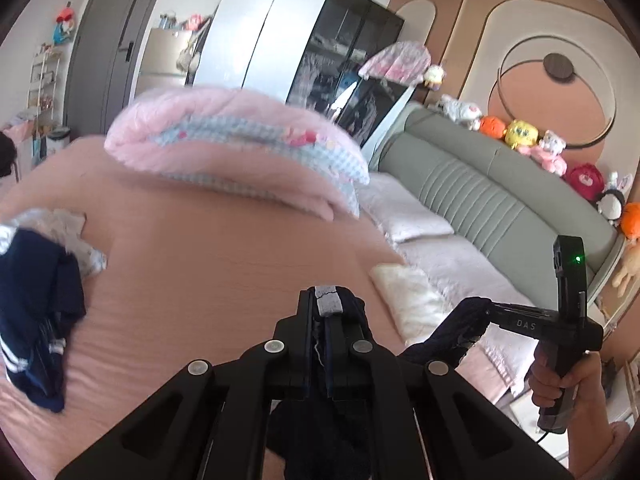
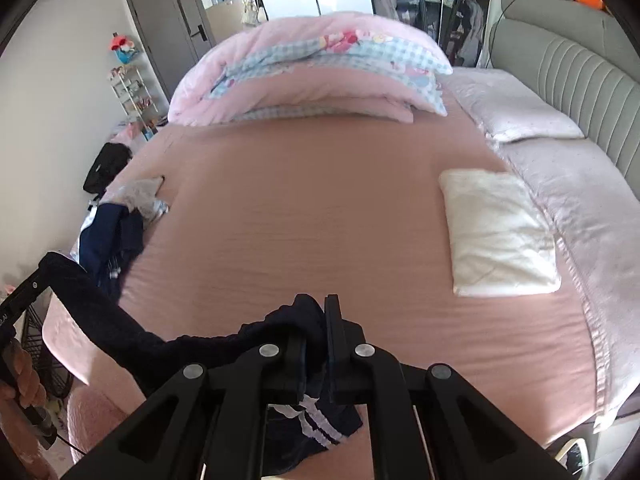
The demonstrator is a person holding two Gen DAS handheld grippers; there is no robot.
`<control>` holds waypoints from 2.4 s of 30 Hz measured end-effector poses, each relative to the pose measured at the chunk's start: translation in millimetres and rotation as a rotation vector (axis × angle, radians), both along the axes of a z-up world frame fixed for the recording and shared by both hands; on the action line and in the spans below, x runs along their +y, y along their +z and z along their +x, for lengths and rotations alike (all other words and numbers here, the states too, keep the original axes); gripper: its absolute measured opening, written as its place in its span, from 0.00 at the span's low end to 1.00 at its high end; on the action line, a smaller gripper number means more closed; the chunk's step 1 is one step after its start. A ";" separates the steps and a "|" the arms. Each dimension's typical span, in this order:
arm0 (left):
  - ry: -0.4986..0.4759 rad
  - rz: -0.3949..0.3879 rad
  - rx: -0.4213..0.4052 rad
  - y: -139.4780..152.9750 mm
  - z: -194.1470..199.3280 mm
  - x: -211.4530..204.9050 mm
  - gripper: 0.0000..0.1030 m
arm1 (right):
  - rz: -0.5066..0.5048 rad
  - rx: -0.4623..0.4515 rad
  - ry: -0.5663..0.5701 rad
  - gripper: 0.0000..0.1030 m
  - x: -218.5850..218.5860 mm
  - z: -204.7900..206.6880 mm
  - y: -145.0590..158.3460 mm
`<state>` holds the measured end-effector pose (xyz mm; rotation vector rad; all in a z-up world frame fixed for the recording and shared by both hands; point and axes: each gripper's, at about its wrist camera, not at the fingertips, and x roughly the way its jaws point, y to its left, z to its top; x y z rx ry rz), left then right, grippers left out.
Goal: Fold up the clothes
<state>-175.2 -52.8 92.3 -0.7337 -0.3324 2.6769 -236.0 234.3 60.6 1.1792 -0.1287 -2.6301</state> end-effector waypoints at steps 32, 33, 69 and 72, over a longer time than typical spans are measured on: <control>-0.069 -0.424 -0.462 -251.9 57.3 41.6 0.52 | 0.138 -0.208 -0.006 0.06 -18.4 65.7 -206.8; -0.079 -0.464 -0.450 -253.6 58.1 47.8 0.52 | 0.136 -0.203 0.000 0.06 -20.5 68.7 -206.5; 0.054 -0.469 -0.408 -260.0 44.2 63.9 0.04 | 0.168 -0.128 0.051 0.17 -39.6 94.8 -210.8; 0.085 -0.427 -0.466 -277.2 43.7 52.2 0.06 | 0.207 -0.200 0.077 0.22 -43.5 90.8 -224.5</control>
